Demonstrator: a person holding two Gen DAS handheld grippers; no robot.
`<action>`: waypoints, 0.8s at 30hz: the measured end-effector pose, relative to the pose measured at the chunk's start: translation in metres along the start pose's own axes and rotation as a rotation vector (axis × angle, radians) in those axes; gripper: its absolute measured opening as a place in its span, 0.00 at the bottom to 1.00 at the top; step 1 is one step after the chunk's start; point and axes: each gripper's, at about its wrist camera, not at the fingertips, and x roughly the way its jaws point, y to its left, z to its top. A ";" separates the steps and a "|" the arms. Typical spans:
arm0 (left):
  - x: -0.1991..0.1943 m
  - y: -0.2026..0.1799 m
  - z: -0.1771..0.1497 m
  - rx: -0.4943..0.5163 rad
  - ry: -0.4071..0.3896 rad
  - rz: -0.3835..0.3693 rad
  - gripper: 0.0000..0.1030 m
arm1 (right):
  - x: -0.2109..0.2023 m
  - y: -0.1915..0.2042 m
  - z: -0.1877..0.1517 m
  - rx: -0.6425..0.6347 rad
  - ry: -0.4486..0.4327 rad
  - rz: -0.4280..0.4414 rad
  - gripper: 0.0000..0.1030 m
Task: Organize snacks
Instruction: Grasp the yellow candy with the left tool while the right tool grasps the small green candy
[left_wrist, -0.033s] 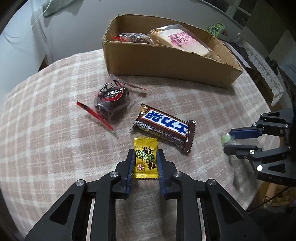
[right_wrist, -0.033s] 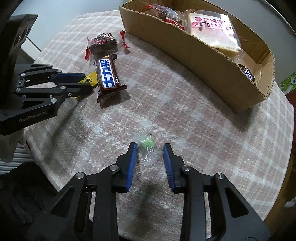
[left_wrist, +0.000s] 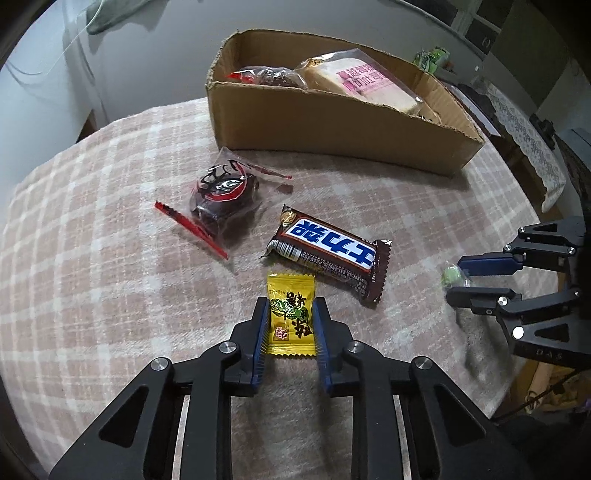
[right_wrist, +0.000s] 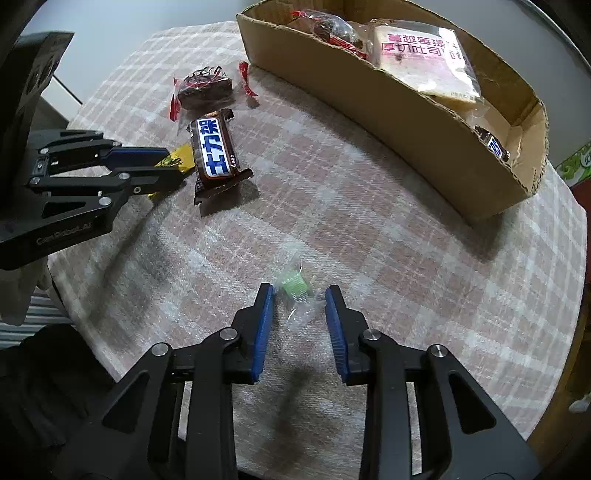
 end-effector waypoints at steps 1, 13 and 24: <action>-0.003 0.001 -0.001 -0.005 -0.005 -0.002 0.20 | -0.002 -0.002 -0.001 0.006 -0.002 0.004 0.28; -0.038 0.003 0.004 -0.006 -0.064 -0.031 0.20 | -0.036 -0.021 -0.005 0.081 -0.069 0.025 0.28; -0.086 -0.023 0.045 0.059 -0.202 -0.051 0.20 | -0.084 -0.033 0.009 0.151 -0.185 0.019 0.28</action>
